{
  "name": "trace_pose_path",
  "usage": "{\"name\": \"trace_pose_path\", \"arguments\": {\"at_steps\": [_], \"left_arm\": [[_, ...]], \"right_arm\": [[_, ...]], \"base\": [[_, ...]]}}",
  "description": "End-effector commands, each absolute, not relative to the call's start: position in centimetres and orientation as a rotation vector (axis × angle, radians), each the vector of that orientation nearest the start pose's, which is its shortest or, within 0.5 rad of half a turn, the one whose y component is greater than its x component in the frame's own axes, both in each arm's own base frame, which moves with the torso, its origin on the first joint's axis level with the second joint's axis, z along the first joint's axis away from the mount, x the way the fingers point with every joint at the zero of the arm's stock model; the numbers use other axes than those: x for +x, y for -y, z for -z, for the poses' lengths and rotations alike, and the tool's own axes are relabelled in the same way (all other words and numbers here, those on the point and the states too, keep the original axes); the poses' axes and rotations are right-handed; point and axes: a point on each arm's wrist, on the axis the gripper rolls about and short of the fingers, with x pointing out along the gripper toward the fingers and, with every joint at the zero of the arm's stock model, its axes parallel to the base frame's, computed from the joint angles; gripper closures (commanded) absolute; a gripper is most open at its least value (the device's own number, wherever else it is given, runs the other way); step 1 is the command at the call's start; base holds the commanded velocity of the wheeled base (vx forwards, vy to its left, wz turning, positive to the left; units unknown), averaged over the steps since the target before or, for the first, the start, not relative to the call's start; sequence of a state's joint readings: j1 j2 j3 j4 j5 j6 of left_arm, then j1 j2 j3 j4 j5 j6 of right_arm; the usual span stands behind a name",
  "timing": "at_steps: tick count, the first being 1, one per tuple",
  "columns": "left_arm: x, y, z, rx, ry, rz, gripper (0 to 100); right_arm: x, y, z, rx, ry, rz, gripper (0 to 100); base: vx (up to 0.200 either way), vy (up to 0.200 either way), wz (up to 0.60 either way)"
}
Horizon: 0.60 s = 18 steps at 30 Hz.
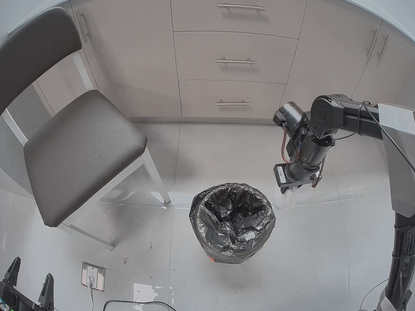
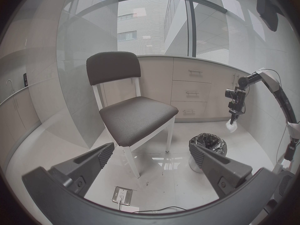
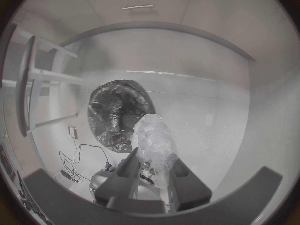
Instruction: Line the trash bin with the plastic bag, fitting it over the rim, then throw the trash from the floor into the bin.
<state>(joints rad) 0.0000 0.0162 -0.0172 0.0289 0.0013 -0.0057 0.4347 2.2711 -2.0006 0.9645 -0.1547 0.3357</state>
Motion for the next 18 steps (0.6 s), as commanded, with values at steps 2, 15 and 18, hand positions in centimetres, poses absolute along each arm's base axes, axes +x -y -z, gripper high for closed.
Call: {"name": "trace_pose_path", "arguments": {"at_steps": [2, 15, 18], "left_arm": [[-2.4, 0.0, -7.5, -0.006, -0.020, -0.002, 0], [-2.3, 0.0, -7.5, -0.006, -0.021, -0.003, 0], [-2.3, 0.0, -7.5, -0.006, -0.021, -0.002, 0]], "right_arm": [[34.4, -22.6, -17.1, -0.153, -1.145, -0.139, 100], [33.4, -30.7, -10.0, -0.322, -1.069, -0.202, 100], [33.3, -31.4, -9.3, -0.347, -1.052, -0.221, 100]], "base": [[0.000, 0.000, 0.00], [0.000, 0.000, 0.00], [0.000, 0.000, 0.00]]}}
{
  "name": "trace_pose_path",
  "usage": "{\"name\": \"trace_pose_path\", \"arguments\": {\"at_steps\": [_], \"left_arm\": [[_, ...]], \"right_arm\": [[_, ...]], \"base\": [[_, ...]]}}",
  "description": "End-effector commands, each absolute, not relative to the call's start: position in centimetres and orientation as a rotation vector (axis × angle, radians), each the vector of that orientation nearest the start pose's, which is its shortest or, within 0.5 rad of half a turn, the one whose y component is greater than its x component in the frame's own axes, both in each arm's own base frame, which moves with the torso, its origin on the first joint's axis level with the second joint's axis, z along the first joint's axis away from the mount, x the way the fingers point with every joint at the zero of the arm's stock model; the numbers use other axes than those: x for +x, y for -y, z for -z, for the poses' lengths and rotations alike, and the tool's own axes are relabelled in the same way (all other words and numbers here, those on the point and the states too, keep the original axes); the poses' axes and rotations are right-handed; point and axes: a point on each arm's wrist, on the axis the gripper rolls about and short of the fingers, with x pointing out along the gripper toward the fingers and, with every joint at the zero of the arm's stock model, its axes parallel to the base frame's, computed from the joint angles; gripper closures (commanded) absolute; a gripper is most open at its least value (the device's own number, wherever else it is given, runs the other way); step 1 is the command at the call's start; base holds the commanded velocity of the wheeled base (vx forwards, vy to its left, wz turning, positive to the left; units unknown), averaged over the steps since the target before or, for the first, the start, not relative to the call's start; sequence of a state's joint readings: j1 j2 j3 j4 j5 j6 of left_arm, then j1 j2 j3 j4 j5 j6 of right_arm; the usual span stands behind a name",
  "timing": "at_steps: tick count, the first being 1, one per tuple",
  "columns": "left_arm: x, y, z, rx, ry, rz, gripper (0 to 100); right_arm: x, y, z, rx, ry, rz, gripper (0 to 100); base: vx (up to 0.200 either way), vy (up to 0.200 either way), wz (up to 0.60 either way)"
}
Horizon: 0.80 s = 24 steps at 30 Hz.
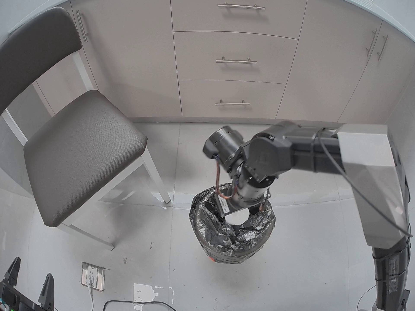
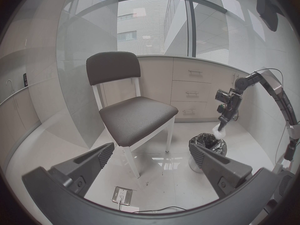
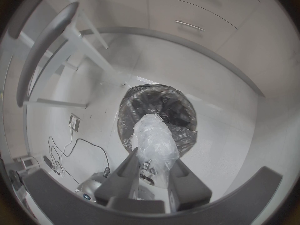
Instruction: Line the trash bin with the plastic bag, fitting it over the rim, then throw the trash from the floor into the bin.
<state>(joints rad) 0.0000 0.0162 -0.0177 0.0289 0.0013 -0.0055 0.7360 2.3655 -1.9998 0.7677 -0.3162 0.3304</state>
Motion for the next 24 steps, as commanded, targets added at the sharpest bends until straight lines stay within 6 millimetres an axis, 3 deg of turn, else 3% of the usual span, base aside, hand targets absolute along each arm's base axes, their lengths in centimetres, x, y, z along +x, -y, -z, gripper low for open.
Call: {"name": "trace_pose_path", "arguments": {"at_steps": [1, 8, 24], "left_arm": [[-2.4, 0.0, -7.5, -0.006, -0.020, -0.002, 0], [-2.3, 0.0, -7.5, -0.006, -0.021, -0.002, 0], [-2.4, 0.0, -7.5, -0.006, -0.020, -0.002, 0]], "right_arm": [[33.3, -31.6, -8.9, -0.362, -1.052, -0.228, 100], [33.8, -32.0, -7.9, -0.394, -1.014, -0.207, 100], [36.3, -30.5, -4.8, -0.429, -1.028, -0.155, 100]], "base": [[0.000, 0.000, 0.00], [0.000, 0.000, 0.00], [0.000, 0.000, 0.00]]}}
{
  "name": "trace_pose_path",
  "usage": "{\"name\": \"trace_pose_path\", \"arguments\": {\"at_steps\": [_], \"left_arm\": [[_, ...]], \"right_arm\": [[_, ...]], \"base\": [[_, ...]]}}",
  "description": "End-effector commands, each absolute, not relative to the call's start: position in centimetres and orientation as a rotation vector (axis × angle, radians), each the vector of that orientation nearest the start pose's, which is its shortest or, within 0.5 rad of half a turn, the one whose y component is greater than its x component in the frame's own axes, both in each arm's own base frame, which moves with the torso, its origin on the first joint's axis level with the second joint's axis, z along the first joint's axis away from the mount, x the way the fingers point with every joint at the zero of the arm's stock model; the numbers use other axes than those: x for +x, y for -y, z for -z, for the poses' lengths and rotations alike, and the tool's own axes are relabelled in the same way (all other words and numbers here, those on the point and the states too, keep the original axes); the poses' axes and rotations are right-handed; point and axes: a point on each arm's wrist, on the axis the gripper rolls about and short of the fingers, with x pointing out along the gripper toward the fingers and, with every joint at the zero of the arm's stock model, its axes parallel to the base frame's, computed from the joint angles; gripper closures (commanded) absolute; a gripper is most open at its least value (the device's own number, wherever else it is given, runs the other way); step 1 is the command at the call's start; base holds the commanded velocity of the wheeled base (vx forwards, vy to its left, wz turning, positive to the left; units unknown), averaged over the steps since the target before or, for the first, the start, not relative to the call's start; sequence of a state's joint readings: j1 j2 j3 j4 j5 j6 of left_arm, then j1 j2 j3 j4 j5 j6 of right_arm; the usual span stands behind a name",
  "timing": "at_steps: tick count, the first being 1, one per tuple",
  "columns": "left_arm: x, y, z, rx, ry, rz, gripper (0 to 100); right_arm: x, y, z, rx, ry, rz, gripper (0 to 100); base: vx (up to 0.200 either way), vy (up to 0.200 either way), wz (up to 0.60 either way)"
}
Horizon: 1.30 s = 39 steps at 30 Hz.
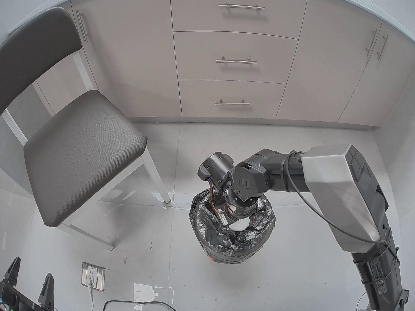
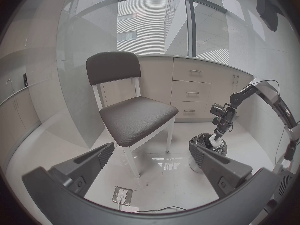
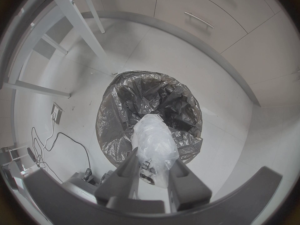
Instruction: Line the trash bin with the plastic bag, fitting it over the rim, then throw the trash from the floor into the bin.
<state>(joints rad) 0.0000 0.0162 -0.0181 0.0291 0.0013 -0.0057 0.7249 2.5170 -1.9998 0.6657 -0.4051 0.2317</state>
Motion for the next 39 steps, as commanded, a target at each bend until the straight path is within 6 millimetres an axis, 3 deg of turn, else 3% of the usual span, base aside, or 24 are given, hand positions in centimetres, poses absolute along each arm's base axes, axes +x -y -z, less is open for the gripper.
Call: {"name": "trace_pose_path", "arguments": {"at_steps": [1, 17, 18, 39], "left_arm": [[-2.35, 0.00, -7.50, -0.006, -0.020, -0.002, 0], [-2.34, 0.00, -7.46, -0.006, -0.021, -0.002, 0], [-2.34, 0.00, -7.46, -0.006, -0.021, -0.003, 0], [-2.35, 0.00, -7.50, -0.006, -0.020, -0.002, 0]], "right_arm": [[36.28, -30.51, -4.83, -0.429, -1.028, -0.155, 100], [36.56, -30.56, -4.25, -0.430, -1.023, -0.155, 100], [36.56, -30.56, -4.25, -0.430, -1.024, -0.156, 0], [36.83, -30.83, -4.43, -0.417, -0.979, -0.143, 0]], "base": [[0.000, 0.000, 0.00], [0.000, 0.000, 0.00], [0.000, 0.000, 0.00], [0.000, 0.000, 0.00]]}}
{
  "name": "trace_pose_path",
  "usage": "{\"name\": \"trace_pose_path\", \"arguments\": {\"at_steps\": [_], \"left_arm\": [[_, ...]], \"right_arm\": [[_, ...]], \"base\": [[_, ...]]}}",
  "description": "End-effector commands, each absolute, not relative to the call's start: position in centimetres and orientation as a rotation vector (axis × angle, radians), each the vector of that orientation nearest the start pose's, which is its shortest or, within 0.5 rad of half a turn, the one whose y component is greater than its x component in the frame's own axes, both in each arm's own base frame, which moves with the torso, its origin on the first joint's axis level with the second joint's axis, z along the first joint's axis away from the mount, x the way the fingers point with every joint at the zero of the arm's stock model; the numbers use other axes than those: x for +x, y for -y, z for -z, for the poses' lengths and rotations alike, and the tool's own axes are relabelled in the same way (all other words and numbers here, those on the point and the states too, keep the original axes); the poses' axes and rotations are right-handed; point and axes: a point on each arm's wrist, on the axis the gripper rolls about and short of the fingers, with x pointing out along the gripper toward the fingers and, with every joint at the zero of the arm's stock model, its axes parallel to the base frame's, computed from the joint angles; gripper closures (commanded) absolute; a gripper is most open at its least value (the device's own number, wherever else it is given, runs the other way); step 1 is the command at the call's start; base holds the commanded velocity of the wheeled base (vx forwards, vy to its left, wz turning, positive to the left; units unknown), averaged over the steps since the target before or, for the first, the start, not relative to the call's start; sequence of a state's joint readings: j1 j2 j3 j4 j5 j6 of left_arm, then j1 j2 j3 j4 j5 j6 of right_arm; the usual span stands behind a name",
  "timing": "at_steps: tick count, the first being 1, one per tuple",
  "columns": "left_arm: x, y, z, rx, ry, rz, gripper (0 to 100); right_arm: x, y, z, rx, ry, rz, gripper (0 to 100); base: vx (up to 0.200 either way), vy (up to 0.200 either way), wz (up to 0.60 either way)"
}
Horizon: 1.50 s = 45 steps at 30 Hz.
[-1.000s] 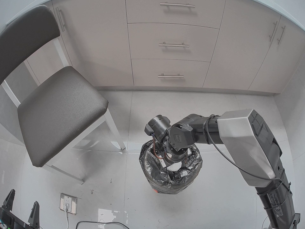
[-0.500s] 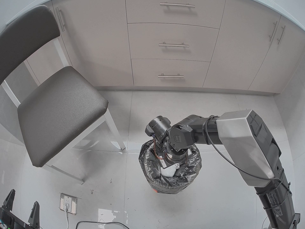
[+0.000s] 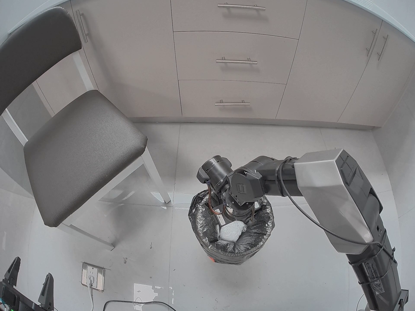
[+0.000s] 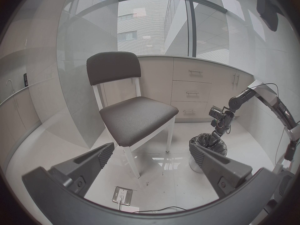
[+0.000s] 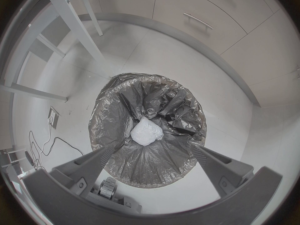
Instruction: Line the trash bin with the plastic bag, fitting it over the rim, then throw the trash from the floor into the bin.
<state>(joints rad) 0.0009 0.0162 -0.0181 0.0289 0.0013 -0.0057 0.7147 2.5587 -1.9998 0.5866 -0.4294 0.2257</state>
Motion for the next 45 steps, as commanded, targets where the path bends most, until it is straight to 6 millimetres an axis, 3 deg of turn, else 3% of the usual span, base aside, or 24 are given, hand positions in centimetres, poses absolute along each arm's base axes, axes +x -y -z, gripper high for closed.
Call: {"name": "trace_pose_path", "arguments": {"at_steps": [1, 10, 20, 21, 35, 45], "left_arm": [[-2.3, 0.0, -7.5, -0.006, -0.021, -0.002, 0], [-2.4, 0.0, -7.5, -0.006, -0.020, -0.002, 0], [-2.3, 0.0, -7.5, -0.006, -0.021, -0.003, 0], [-2.3, 0.0, -7.5, -0.006, -0.021, -0.002, 0], [-2.3, 0.0, -7.5, -0.006, -0.021, -0.002, 0], [-2.3, 0.0, -7.5, -0.006, -0.021, -0.002, 0]], "right_arm": [[36.8, -30.8, -4.4, -0.417, -0.979, -0.143, 0], [36.8, -30.8, -4.4, -0.448, -0.968, -0.125, 0], [37.9, -31.6, -0.4, -0.459, -0.940, -0.143, 0], [38.1, -31.6, 0.0, -0.465, -0.934, -0.147, 100], [39.7, -30.6, 2.0, -0.446, -0.914, -0.103, 100], [40.3, -30.8, 6.6, -0.449, -0.895, -0.086, 100]], "base": [[0.000, 0.000, 0.00], [0.000, 0.000, 0.00], [0.000, 0.000, 0.00], [0.000, 0.000, 0.00], [0.000, 0.000, 0.00], [0.000, 0.000, 0.00]]}}
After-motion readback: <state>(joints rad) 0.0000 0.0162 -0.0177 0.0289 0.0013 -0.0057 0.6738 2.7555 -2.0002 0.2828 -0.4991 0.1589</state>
